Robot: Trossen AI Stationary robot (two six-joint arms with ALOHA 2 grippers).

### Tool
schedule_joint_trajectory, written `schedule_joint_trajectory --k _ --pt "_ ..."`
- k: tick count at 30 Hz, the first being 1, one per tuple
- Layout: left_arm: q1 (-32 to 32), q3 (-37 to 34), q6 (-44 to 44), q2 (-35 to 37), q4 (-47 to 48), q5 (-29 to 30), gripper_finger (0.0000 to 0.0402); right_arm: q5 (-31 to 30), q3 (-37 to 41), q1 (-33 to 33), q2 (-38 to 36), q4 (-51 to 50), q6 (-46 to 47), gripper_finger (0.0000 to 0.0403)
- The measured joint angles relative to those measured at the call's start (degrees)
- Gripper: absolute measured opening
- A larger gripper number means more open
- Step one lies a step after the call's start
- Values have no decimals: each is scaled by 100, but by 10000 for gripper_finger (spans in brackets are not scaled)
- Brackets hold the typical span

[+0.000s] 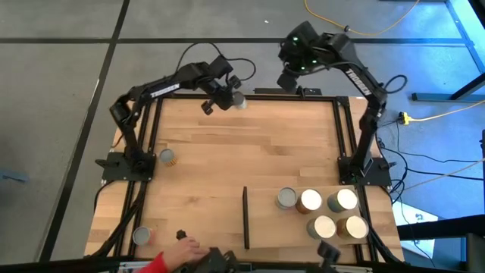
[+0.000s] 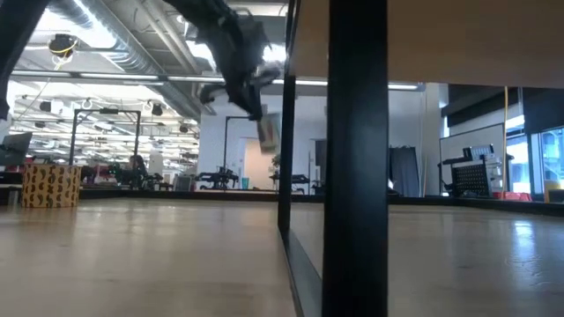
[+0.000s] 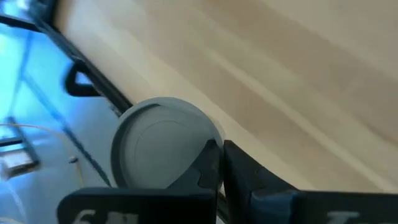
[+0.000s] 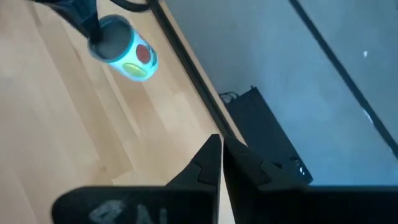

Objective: Pick and place cans onto a shelf
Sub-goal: Put the canned mixed vegetables on the shelf

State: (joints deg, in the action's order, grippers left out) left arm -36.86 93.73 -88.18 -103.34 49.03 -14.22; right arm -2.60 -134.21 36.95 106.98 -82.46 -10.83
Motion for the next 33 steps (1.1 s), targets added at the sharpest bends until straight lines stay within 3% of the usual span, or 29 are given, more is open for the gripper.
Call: schedule_joint_trajectory --k 10,13,18,25,28,33 --pt "1085 9 872 894 52 153 0 98 -2 -50 -889 42 -20 20" --pt "1501 9 1231 1053 49 410 0 132 -2 -50 -1091 39 -54 20" --pt "2324 23 1889 1158 -153 880 0 725 -2 -50 -1306 22 -195 20" --pt "3339 566 2897 1119 -148 1575 0 1031 -2 -50 -1556 -321 -420 20" --pt "3644 934 3293 1121 -93 1549 0 1033 -2 -50 -1679 -413 -439 20" --pt "4048 1436 3953 1125 292 1008 0 1078 -2 -50 -1868 -458 -149 20"
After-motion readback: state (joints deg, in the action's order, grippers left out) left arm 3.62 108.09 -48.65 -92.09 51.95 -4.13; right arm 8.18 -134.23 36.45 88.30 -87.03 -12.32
